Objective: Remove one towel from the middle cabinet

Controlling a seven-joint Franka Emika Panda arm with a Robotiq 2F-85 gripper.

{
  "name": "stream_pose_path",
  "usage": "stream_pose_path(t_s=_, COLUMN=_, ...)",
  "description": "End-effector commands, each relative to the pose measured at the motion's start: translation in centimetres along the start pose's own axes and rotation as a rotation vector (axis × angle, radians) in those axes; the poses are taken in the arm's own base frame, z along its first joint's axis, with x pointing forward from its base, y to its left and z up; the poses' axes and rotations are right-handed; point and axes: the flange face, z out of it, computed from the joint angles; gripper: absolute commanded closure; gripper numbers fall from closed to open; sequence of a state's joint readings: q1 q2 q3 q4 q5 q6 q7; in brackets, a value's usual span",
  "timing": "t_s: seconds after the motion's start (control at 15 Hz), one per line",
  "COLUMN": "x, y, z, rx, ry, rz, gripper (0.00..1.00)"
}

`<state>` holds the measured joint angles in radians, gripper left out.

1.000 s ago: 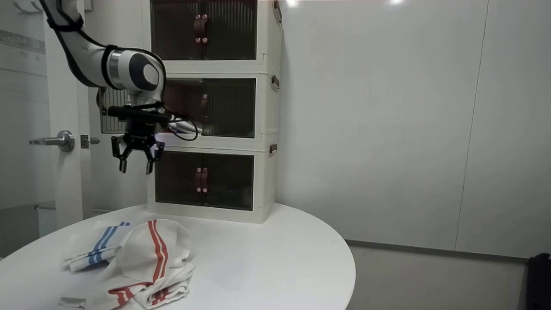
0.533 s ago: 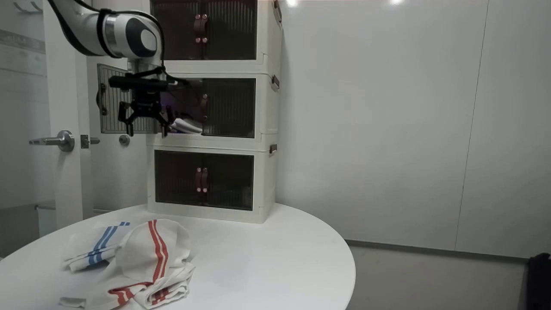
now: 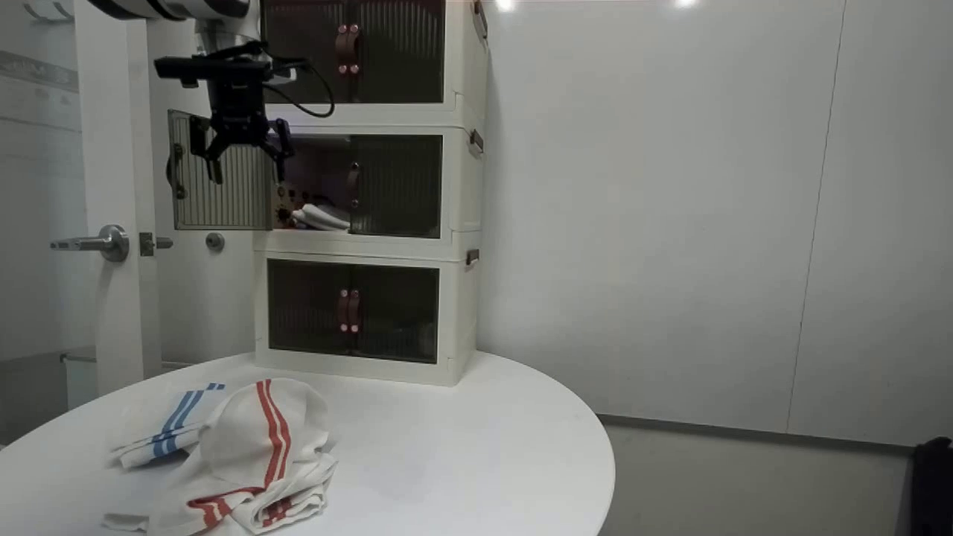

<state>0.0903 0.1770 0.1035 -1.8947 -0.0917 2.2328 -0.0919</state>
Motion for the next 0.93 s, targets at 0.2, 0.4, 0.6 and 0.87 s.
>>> stream_pose_path(t_s=0.2, x=-8.8, y=0.3, z=-5.4, rx=-0.038, ry=0.011, rz=0.153, gripper=0.00)
stream_pose_path(t_s=0.4, x=-12.3, y=0.9, z=-7.2, rx=-0.028, ry=0.051, rz=0.247, gripper=0.00)
stream_pose_path(t_s=0.6, x=-14.7, y=1.1, z=-8.5, rx=-0.024, ry=0.074, rz=0.278, gripper=0.00)
stream_pose_path(t_s=0.87, x=-14.7, y=1.2, z=-8.8, rx=-0.018, ry=0.060, rz=0.271, gripper=0.00)
